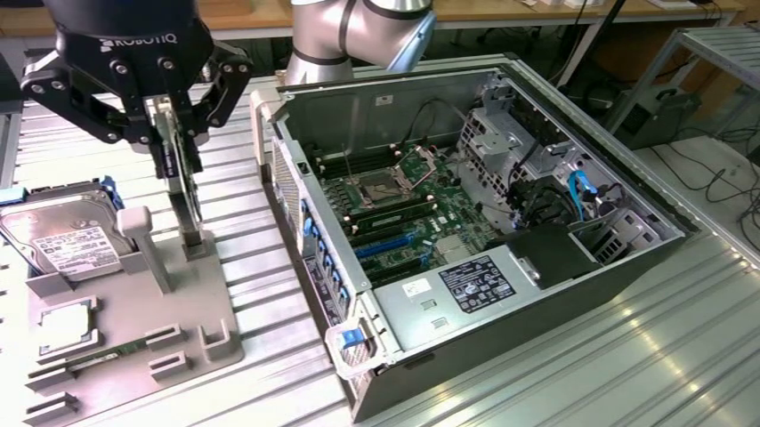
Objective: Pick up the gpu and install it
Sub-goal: 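Pick up the gpu and move the gpu toward the slot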
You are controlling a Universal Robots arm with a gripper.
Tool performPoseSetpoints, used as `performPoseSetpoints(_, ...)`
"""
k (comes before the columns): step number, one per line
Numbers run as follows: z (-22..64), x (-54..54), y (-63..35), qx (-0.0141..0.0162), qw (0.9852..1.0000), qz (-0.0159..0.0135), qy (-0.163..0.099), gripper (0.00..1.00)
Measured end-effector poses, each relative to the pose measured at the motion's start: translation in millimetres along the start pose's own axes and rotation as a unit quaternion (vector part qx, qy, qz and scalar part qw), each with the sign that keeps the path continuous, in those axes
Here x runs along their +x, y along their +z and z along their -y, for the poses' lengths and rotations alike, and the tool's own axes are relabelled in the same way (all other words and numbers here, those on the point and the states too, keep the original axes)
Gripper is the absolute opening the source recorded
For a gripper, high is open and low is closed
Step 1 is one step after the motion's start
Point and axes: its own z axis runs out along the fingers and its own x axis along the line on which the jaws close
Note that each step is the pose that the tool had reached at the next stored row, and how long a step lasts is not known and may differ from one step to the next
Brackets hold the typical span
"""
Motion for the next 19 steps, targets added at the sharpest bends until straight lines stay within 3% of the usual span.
performPoseSetpoints(19, 0.2, -30.9, 0.4, 0.0000, 1.0000, 0.0000, 0.000, 0.28)
